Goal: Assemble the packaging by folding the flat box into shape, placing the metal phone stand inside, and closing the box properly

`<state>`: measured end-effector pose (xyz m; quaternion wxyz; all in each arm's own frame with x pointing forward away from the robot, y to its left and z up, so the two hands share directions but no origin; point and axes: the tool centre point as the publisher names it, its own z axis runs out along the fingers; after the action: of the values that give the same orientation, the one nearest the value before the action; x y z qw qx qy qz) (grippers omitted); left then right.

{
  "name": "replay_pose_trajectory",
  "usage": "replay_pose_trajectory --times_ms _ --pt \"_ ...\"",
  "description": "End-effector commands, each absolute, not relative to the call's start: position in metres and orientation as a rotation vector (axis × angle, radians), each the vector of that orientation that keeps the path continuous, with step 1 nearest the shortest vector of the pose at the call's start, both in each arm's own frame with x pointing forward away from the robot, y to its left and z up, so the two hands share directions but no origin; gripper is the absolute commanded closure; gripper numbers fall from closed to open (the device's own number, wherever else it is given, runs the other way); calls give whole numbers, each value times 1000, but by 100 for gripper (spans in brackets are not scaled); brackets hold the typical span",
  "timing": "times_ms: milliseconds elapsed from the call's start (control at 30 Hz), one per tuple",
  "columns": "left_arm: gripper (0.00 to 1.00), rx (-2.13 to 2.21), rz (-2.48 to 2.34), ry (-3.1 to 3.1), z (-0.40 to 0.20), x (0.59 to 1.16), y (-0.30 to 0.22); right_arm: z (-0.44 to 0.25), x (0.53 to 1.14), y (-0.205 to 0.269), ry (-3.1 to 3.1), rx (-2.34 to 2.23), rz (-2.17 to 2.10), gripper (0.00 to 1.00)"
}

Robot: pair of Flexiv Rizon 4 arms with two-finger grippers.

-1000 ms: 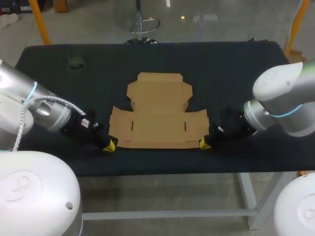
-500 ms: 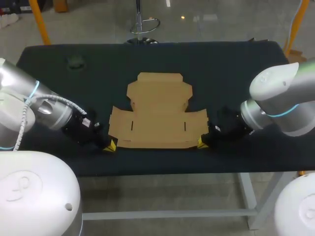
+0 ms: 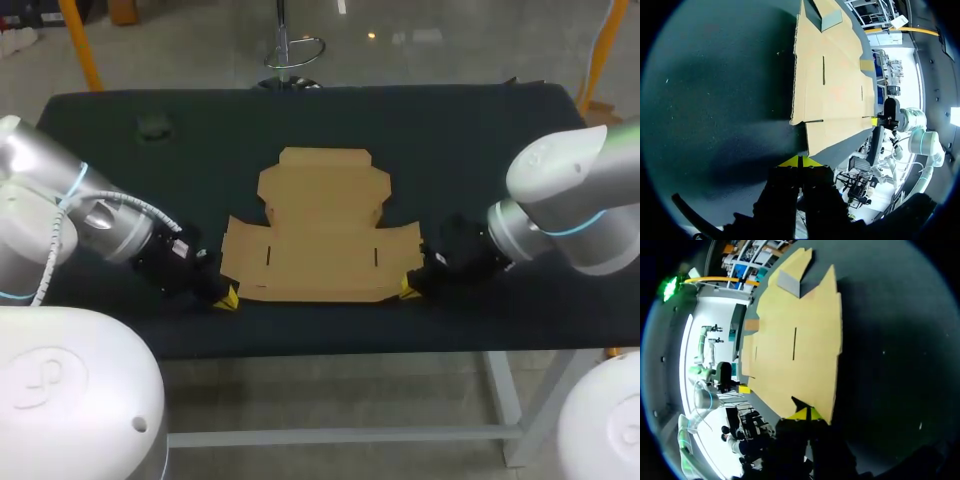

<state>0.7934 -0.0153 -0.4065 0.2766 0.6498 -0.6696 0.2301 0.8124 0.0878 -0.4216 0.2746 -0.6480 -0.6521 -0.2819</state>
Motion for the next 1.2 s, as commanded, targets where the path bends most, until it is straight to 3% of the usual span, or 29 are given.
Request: replay_pose_trajectory --times_ms 33,767,1200 --pt "100 1725 590 -1804 -412 801 -21 -425 815 87 -1745 -1730 -760 100" --pt "100 1771 615 -1781 -407 796 -10 -427 819 88 -1744 -1734 -746 100" --pt "100 1744 627 -1741 -415 825 -9 -427 819 89 -1747 -1735 -741 100"
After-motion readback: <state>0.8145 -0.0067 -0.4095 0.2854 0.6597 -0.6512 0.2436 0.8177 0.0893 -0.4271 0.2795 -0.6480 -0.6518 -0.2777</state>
